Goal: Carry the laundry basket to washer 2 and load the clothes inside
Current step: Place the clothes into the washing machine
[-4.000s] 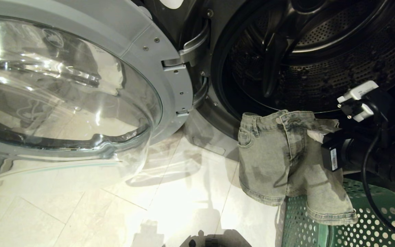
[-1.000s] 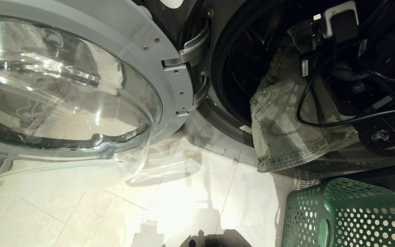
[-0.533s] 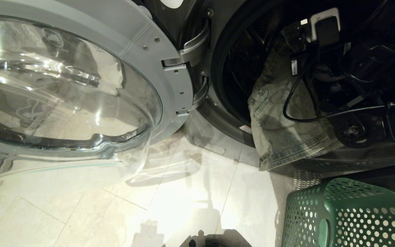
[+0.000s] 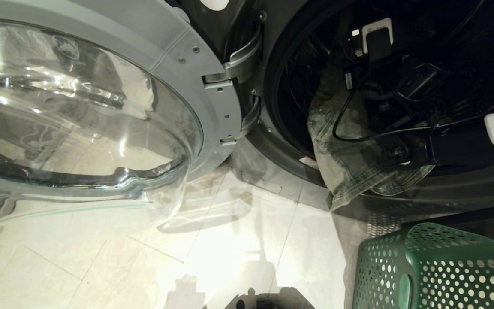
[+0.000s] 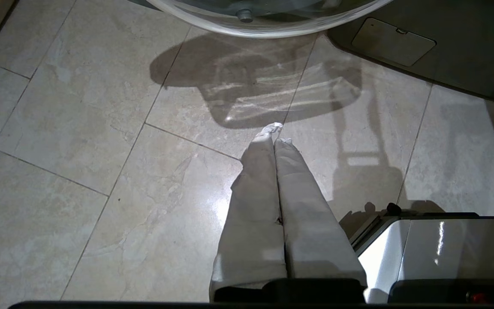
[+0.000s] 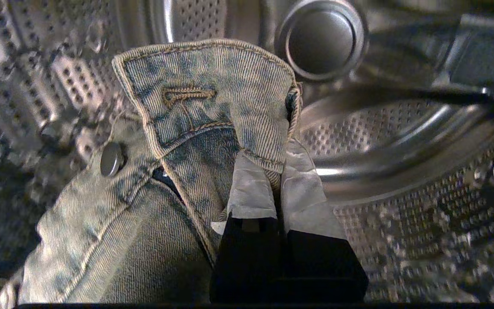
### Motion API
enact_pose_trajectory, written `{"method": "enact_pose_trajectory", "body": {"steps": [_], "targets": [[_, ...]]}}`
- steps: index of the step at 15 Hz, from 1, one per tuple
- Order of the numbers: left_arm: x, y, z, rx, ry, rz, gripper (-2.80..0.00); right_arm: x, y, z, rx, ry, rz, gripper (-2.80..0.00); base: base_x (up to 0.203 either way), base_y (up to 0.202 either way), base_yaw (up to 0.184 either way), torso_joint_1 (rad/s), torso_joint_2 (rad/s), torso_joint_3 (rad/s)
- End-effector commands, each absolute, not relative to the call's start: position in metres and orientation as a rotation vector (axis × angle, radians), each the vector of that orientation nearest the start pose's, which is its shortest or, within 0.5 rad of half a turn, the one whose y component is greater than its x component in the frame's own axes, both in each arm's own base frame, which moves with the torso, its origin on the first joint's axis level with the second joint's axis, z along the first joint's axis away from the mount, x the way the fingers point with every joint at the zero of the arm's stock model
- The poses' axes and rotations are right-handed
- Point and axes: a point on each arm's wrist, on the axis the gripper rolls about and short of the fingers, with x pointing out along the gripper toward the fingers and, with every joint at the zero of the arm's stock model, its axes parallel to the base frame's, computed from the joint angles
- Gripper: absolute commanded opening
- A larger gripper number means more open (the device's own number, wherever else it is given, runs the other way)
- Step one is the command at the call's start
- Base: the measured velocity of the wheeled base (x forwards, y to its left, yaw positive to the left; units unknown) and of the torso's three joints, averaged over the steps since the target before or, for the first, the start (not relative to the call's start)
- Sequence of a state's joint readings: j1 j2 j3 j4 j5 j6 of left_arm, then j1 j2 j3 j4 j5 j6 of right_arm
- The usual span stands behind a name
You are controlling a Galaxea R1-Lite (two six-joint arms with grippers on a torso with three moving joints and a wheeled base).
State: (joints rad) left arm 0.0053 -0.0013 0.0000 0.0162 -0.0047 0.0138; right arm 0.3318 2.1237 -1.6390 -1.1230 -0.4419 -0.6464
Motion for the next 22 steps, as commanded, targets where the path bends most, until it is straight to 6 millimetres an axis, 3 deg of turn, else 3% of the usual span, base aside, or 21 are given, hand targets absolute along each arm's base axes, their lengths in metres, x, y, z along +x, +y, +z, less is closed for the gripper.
{"method": "enact_pose_trajectory", "body": {"steps": [1, 4, 9, 15, 22], "targets": [[-0.023, 0.0, 0.073, 0.014, 0.016, 0.001, -2.8, 0.428, 0.135, 0.289, -0.397, -0.518, -0.296, -2.8, 0.0, 0.0, 0.0, 0.0, 0.0, 0.0], [-0.023, 0.0, 0.073, 0.014, 0.016, 0.0, -2.8, 0.437, 0.136, 0.291, -0.391, -0.535, -0.306, -2.8, 0.0, 0.0, 0.0, 0.0, 0.0, 0.0], [-0.023, 0.0, 0.073, 0.014, 0.016, 0.0, -2.8, 0.442, 0.126, 0.309, -0.353, -0.598, -0.368, -2.8, 0.0, 0.0, 0.0, 0.0, 0.0, 0.0], [-0.023, 0.0, 0.073, 0.014, 0.017, 0.001, -2.8, 0.407, 0.106, 0.361, -0.3, -0.701, -0.417, -2.8, 0.0, 0.0, 0.0, 0.0, 0.0, 0.0], [-0.023, 0.0, 0.073, 0.014, 0.017, 0.001, -2.8, 0.401, 0.104, 0.366, -0.289, -0.716, -0.419, -2.8, 0.0, 0.0, 0.0, 0.0, 0.0, 0.0]]}}
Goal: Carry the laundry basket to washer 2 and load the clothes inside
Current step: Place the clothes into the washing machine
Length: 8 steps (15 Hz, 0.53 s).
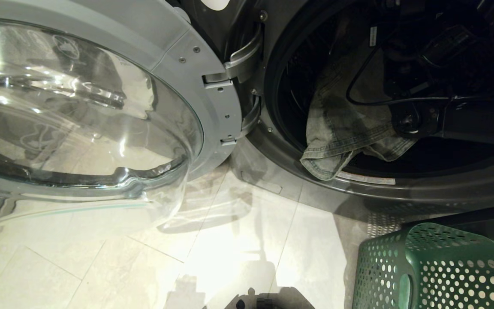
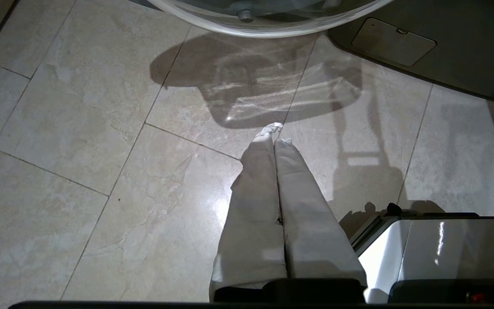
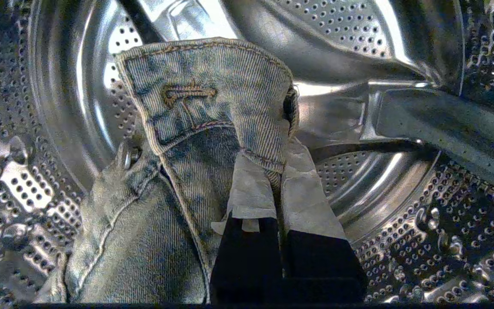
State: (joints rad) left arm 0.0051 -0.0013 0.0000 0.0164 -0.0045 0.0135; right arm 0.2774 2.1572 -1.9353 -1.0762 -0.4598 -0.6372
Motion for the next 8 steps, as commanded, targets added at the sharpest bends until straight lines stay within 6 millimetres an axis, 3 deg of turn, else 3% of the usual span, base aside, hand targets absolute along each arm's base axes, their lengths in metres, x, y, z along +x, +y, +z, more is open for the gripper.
{"method": "enact_pose_trajectory", "body": {"steps": [1, 8], "targets": [[-0.0228, -0.0002, 0.0734, 0.014, 0.016, 0.0, -2.8, 0.3982, 0.1031, 0.3687, -0.287, -0.722, -0.421, -2.8, 0.0, 0.0, 0.0, 0.0, 0.0, 0.0], [-0.0228, -0.0002, 0.0734, 0.014, 0.015, 0.001, -2.8, 0.3954, 0.1024, 0.3722, -0.283, -0.739, -0.418, -2.8, 0.0, 0.0, 0.0, 0.0, 0.0, 0.0]]}}
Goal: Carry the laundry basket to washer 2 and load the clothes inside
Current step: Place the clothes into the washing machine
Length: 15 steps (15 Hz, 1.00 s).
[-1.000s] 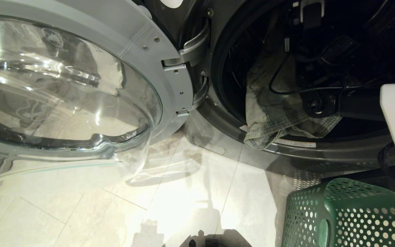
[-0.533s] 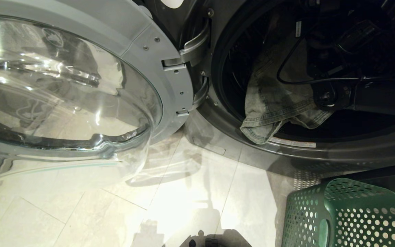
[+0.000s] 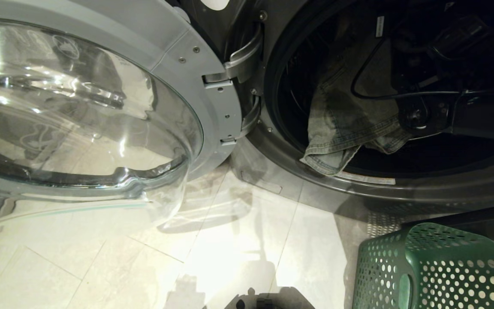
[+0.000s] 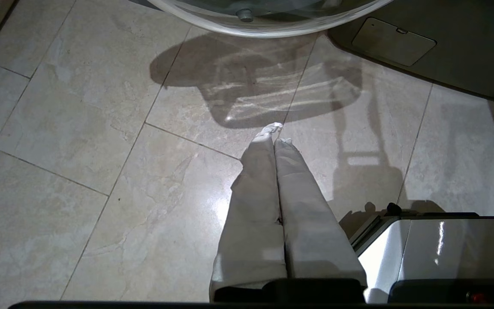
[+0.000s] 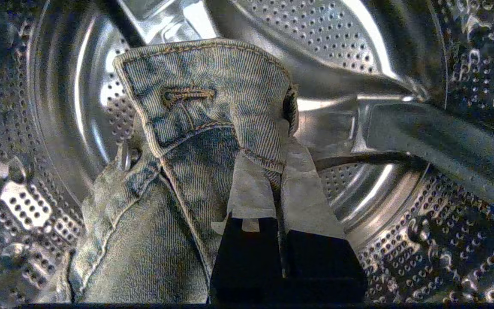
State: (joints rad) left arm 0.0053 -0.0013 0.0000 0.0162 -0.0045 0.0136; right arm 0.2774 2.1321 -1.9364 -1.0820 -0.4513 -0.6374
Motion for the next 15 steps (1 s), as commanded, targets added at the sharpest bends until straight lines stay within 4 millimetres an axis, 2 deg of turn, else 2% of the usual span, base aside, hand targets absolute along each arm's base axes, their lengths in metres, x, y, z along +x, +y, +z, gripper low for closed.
{"method": "enact_pose_trajectory", "body": {"steps": [1, 7, 11, 12, 13, 15], "targets": [[-0.023, 0.0, 0.073, 0.014, 0.015, 0.001, -2.8, 0.397, 0.104, 0.369, -0.285, -0.732, -0.415, -2.8, 0.0, 0.0, 0.0, 0.0, 0.0, 0.0], [-0.023, 0.0, 0.073, 0.014, 0.017, 0.001, -2.8, 0.414, 0.108, 0.351, -0.31, -0.696, -0.405, -2.8, 0.0, 0.0, 0.0, 0.0, 0.0, 0.0], [-0.023, 0.0, 0.073, 0.014, 0.016, 0.0, -2.8, 0.417, 0.109, 0.349, -0.323, -0.654, -0.386, -2.8, 0.0, 0.0, 0.0, 0.0, 0.0, 0.0], [-0.023, 0.0, 0.073, 0.014, 0.017, 0.0, -2.8, 0.417, 0.109, 0.349, -0.325, -0.644, -0.381, -2.34, 0.0, 0.0, 0.0, 0.0, 0.0, 0.0], [-0.023, 0.0, 0.073, 0.014, 0.017, 0.001, -2.8, 0.417, 0.11, 0.348, -0.328, -0.643, -0.374, 0.0, 0.0, 0.0, 0.0, 0.0, 0.0, 0.0], [-0.023, 0.0, 0.073, 0.014, 0.017, 0.001, -2.8, 0.419, 0.11, 0.345, -0.349, -0.627, -0.351, 0.0, 0.0, 0.0, 0.0, 0.0, 0.0, 0.0]]}}
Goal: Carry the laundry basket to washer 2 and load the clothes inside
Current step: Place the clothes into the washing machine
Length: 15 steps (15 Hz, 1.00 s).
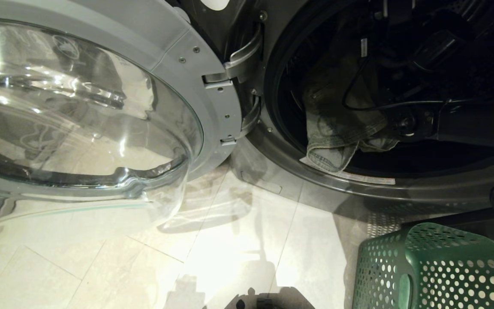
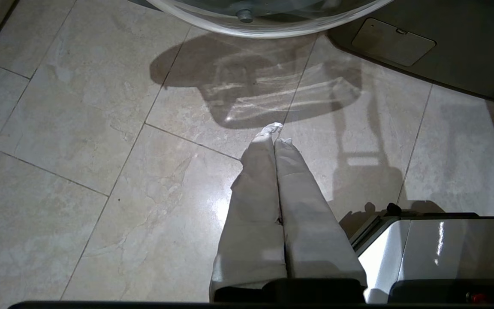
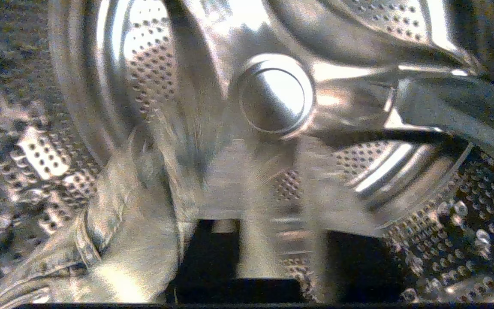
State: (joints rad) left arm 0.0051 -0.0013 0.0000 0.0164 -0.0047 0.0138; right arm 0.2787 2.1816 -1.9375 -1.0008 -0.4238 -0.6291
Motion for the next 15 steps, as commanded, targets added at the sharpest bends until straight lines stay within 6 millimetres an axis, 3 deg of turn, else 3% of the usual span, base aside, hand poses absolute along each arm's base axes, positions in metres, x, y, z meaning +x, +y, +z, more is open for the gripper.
{"method": "enact_pose_trajectory", "body": {"steps": [1, 5, 8, 15], "targets": [[-0.023, 0.0, 0.073, 0.014, 0.017, 0.001, -2.8, 0.418, 0.11, 0.345, -0.355, -0.608, -0.347, 0.0, 0.0, 0.0, 0.0, 0.0, 0.0, 0.0], [-0.023, 0.0, 0.073, 0.014, 0.016, 0.0, -2.8, 0.411, 0.108, 0.335, -0.361, -0.505, -0.303, 0.0, 0.0, 0.0, 0.0, 0.0, 0.0, 0.0], [-0.023, 0.0, 0.073, 0.014, 0.017, 0.001, -2.8, 0.393, 0.103, 0.327, -0.351, -0.406, -0.258, 0.0, 0.0, 0.0, 0.0, 0.0, 0.0, 0.0], [-0.023, 0.0, 0.073, 0.014, 0.016, 0.001, -2.8, 0.301, 0.092, 0.329, -0.315, -0.091, -0.089, 0.0, 0.0, 0.0, 0.0, 0.0, 0.0, 0.0]]}}
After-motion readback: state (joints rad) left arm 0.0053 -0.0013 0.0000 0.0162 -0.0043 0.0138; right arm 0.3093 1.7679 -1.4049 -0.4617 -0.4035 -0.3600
